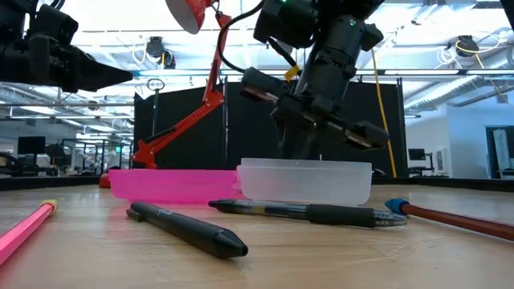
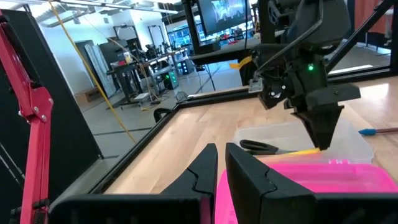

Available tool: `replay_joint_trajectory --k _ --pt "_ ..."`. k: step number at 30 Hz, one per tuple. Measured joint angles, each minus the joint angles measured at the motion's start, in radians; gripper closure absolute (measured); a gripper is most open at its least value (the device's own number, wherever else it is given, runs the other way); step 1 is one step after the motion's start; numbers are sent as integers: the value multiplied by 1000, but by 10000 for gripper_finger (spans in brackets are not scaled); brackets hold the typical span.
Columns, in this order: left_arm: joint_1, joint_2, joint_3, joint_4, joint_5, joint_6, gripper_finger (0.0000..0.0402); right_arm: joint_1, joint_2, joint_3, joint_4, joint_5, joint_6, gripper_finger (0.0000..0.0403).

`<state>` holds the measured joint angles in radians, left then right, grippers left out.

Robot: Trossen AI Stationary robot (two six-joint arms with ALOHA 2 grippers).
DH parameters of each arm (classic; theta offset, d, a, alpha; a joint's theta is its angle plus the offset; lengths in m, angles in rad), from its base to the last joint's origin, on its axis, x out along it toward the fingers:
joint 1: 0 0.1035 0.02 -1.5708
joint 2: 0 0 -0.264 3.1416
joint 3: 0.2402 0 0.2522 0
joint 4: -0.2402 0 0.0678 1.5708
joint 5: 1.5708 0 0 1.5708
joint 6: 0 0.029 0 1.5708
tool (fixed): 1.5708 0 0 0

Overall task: Pick & place school supplies into a supply box
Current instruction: Put the yellow pen into the pink supply box, then put the left black pen into the pink supply box

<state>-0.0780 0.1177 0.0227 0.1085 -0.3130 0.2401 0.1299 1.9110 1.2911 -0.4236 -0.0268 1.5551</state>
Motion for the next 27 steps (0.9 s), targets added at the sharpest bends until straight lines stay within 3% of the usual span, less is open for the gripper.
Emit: replay_joint_trajectory --k 6,12,15,20,27 --pt "0 0 0 0 0 -7 360 0 -11 0 -4 54 -43 279" --pt "0 0 0 -2 0 -10 360 0 -87 0 -67 133 -223 271" --pt "0 0 0 -2 0 -10 360 11 -161 0 -88 212 -436 276" --pt "0 0 0 77 -4 26 360 98 -335 -76 -21 443 -798 295" --pt "0 0 0 129 -4 11 360 159 -609 -372 337 612 -1337 371"
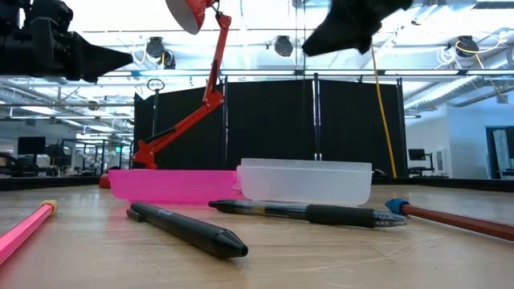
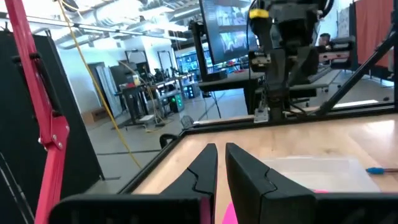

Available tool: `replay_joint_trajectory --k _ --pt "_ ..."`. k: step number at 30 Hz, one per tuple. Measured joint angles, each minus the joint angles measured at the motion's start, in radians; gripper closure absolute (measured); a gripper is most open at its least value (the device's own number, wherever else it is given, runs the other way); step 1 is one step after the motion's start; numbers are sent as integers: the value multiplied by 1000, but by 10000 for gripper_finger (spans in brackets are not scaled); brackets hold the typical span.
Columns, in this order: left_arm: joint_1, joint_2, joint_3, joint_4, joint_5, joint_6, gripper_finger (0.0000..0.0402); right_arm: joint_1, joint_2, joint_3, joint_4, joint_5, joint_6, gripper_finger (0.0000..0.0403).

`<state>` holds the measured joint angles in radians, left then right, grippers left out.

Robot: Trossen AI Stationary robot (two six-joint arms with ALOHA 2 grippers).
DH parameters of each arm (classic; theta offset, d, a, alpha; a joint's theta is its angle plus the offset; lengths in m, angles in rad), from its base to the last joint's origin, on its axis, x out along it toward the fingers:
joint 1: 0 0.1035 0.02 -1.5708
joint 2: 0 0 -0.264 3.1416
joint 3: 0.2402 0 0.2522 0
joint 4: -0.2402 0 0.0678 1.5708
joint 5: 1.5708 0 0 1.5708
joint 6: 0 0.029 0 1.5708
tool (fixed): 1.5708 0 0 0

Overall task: Pick & place school supplies into a supply box
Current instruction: Put the left black pen into the pink supply box

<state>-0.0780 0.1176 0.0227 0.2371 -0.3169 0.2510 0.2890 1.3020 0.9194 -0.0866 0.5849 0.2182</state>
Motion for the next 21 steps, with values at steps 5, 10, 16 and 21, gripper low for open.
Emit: replay_joint_trajectory --k 5,10,16,21 --pt "0 0 0 3 4 -21 360 -16 -194 -244 206 13 -119 396" --pt "0 0 0 1 4 -36 360 -62 -391 -472 387 -178 -197 401" --pt "0 0 0 4 1 -75 360 -124 -601 -619 556 -375 -178 402" --pt "0 0 0 -17 1 -157 360 -126 -683 -688 617 -377 -203 402"
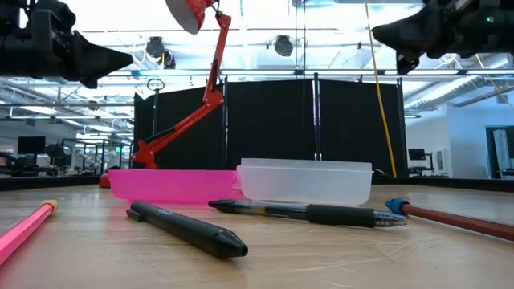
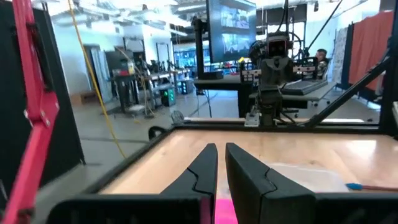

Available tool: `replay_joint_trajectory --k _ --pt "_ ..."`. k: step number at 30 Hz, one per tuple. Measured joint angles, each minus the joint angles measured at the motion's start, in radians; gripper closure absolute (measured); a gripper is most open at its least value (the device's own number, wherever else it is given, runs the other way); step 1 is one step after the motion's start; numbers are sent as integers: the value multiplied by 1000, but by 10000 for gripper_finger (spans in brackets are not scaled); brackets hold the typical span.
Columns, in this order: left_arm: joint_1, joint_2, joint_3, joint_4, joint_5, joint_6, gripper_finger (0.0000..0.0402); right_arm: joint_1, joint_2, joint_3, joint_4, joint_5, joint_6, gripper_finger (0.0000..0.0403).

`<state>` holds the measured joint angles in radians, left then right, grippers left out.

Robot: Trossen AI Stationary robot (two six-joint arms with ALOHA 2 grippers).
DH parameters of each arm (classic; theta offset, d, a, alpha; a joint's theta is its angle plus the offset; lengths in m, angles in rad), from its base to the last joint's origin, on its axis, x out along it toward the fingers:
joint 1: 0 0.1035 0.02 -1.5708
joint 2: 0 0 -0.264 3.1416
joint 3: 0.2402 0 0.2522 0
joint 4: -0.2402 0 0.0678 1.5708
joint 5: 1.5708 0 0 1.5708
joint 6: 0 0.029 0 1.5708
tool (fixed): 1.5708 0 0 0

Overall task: Pick & place school supplies into a supply box
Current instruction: Put the left black pen into the pink supply box

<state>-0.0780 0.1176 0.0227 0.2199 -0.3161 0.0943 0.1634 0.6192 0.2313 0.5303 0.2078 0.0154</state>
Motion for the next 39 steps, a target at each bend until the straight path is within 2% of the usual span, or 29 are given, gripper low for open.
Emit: replay_joint_trajectory --k 3,7,11,15,17,21,25,27,30,39 --pt "0 0 0 -62 1 -83 360 0 -18 -37 15 -1 -53 403" --pt "0 0 0 -152 0 -208 360 -4 -24 -97 143 -33 -87 403" --pt "0 1 1 -194 4 -347 360 -19 -45 -114 124 -56 -105 403" --pt "-16 59 3 -207 121 -368 360 -46 -60 -114 100 -93 -115 403" --pt "-31 103 3 -195 124 -405 360 -61 -64 -114 89 -135 -124 403" --pt "-62 212 0 -97 124 -475 360 -92 -78 -114 85 -139 -125 403" --pt "-144 346 33 46 125 -434 360 -128 -84 -114 82 -193 -138 403" --pt "-198 419 100 60 81 -423 360 -143 -83 -114 81 -228 -136 403" --pt "-270 540 259 -26 6 -424 360 -158 -84 -114 79 -267 -108 403" --pt "-439 974 863 -550 -56 -446 360 -162 -104 -114 78 -344 -90 403"
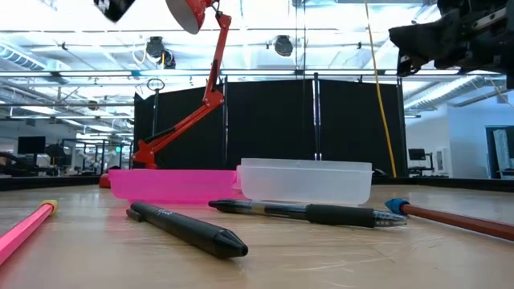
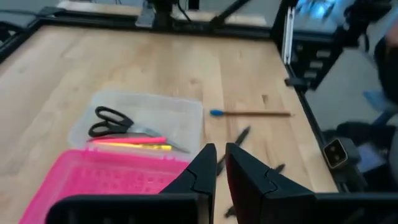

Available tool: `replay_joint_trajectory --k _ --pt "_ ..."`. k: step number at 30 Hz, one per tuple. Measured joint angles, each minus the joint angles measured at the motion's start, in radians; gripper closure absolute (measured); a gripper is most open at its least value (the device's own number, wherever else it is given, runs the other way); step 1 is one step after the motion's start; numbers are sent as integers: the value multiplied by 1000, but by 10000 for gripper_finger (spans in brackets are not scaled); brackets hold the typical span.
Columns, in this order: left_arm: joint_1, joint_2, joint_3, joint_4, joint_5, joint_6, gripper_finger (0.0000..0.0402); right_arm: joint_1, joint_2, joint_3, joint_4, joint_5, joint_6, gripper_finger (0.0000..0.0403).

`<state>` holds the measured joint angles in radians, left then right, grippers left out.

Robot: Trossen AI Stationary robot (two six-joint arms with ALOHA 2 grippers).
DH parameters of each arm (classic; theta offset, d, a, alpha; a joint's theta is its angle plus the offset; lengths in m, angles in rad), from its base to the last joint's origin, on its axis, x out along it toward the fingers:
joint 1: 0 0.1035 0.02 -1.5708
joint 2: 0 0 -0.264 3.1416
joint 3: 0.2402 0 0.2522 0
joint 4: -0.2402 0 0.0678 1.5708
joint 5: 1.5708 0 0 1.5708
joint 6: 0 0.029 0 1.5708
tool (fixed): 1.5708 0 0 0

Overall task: Pick & place school supplies into a supply box
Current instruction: Put the left black pen into the pink supply box

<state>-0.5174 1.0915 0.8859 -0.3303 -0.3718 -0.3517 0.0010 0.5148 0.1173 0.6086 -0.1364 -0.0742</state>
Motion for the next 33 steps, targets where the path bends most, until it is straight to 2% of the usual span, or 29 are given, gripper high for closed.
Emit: replay_joint_trajectory --k 2,5,11,15,19,22,24,27,33 --pt "-30 64 84 -87 -5 -1 360 0 -3 0 -21 0 16 403" --pt "-73 139 150 -134 -5 2 360 0 -3 0 -23 1 26 403" --pt "-112 272 171 -147 -65 -88 360 0 -3 0 36 2 49 403" --pt "-111 383 171 -129 27 -157 360 0 -3 0 71 2 63 403" --pt "-115 519 216 -167 178 -153 360 0 -3 0 72 2 63 403" --pt "-133 605 277 -170 242 -114 360 0 -3 0 69 2 83 403" --pt "-155 666 325 -174 257 -56 359 0 -2 0 65 2 114 403" --pt "-190 748 411 -263 264 0 359 0 -2 0 45 1 133 403" --pt "-225 832 566 -408 258 -2 348 0 -1 0 29 1 118 403"
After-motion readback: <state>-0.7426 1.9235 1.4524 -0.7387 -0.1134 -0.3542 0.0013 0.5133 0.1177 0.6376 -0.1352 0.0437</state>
